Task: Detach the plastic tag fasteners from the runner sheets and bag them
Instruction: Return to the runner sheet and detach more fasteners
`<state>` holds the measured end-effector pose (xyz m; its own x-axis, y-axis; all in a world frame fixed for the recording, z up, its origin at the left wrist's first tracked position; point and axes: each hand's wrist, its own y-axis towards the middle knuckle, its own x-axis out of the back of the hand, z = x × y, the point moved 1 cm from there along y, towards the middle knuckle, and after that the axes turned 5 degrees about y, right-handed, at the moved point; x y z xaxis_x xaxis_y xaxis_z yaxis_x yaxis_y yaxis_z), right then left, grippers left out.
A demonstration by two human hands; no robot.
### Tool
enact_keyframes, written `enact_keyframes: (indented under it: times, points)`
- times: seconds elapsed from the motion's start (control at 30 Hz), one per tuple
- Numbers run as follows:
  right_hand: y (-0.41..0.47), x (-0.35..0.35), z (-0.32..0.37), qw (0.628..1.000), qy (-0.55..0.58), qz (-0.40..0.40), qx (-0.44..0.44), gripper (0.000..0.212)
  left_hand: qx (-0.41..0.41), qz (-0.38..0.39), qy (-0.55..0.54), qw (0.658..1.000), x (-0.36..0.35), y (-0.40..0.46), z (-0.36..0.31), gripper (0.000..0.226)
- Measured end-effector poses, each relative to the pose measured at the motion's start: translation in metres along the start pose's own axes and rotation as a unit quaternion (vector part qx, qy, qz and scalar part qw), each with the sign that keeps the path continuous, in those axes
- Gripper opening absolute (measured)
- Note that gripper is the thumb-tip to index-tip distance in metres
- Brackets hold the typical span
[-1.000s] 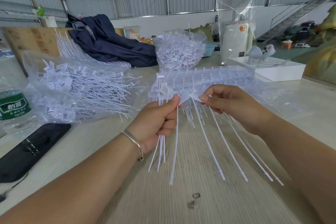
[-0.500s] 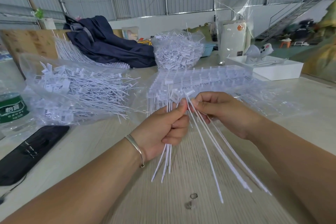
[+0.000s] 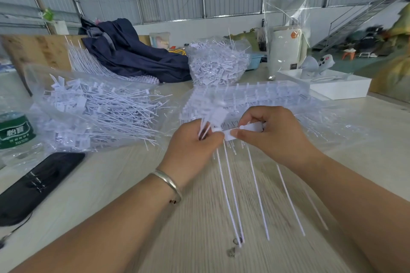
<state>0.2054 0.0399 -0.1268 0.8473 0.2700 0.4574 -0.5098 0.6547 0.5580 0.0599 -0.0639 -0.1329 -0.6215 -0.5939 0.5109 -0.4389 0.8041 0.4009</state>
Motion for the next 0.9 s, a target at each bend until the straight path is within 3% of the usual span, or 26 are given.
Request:
enact_keyframes:
  times: [0.1,0.23,0.33,0.4,0.47,0.57,0.67,0.9]
  points:
    - [-0.001,0.002,0.002,0.999,0.025,0.014,0.016,0.020,-0.057,0.001,0.010,0.998,-0.003,-0.003,-0.001,0.036]
    - [0.000,0.005,0.006,0.992,0.117,0.037,0.022,0.019,-0.037,0.016,-0.008,0.999,-0.002,-0.002,0.002,0.033]
    - [0.002,0.009,0.006,0.989,0.144,0.025,0.024,0.020,0.025,0.022,-0.115,0.993,-0.001,-0.001,0.003,0.030]
    - [0.004,0.013,0.003,0.988,0.155,0.009,0.015,0.022,0.078,0.047,-0.223,0.970,0.002,0.002,0.002,0.023]
    - [0.004,0.015,-0.001,0.984,0.175,0.015,0.002,0.027,0.114,0.111,-0.341,0.927,0.005,0.004,0.002,0.017]
    - [0.002,0.009,0.003,0.965,0.250,0.074,-0.010,0.026,0.132,0.227,-0.432,0.863,0.004,0.002,0.001,0.015]
    - [-0.001,-0.002,0.007,0.939,0.310,0.148,-0.016,0.008,0.132,0.273,-0.402,0.864,0.003,-0.001,0.003,0.020]
    - [-0.004,-0.005,0.002,0.929,0.327,0.170,-0.040,0.014,0.147,0.315,-0.365,0.864,-0.002,-0.003,0.003,0.027]
